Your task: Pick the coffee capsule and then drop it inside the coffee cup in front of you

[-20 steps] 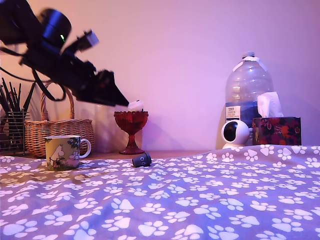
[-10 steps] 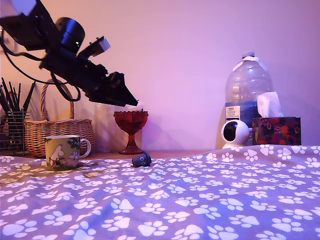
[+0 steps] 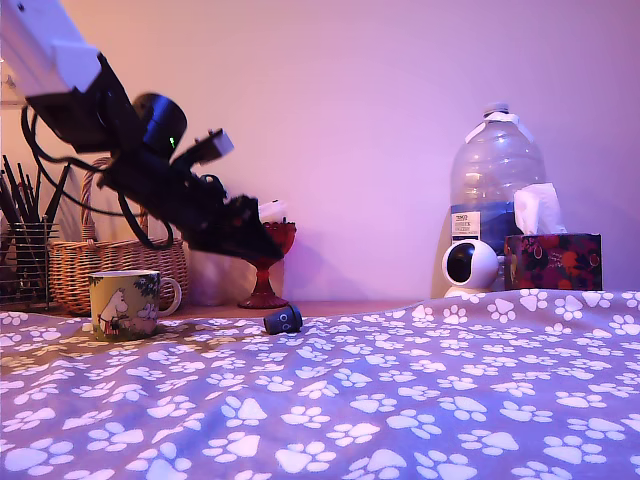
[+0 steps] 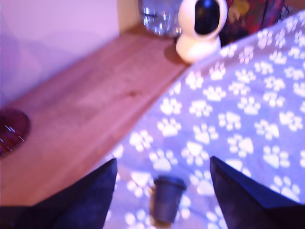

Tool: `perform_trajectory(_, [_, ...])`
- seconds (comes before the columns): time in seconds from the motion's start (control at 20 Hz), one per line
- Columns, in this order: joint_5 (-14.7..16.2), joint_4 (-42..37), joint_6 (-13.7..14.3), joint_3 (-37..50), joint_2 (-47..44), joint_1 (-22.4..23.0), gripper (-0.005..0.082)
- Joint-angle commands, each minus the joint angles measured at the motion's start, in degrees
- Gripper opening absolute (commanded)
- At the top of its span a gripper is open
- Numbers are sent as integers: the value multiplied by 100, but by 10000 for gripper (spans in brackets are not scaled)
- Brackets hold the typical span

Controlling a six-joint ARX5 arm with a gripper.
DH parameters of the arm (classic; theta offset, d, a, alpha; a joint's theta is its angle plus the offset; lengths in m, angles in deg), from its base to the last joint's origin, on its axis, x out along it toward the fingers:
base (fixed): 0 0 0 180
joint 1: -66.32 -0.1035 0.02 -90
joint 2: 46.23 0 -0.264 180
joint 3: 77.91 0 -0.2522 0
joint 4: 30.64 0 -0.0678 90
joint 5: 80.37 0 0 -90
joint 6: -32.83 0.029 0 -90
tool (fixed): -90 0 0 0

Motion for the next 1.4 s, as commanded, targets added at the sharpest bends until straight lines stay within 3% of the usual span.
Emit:
perform_trajectory(0.0, [24,-57,44,-140,-256,81,567])
perform_trajectory(0.3, [-256,557,284,-649,-629,247,566])
perform_trajectory(0.55, [-588,1670,793,-1399,-813,278,566])
perform_trajectory(0.9, [-841,2828,970,-2070,-1032,284,562])
perform_trajectory(1.2, [-1010,3058,1005,-2090,-1097,326,550])
perform_trajectory(1.35, [-1029,2990,1191,-2092,-1097,350,550])
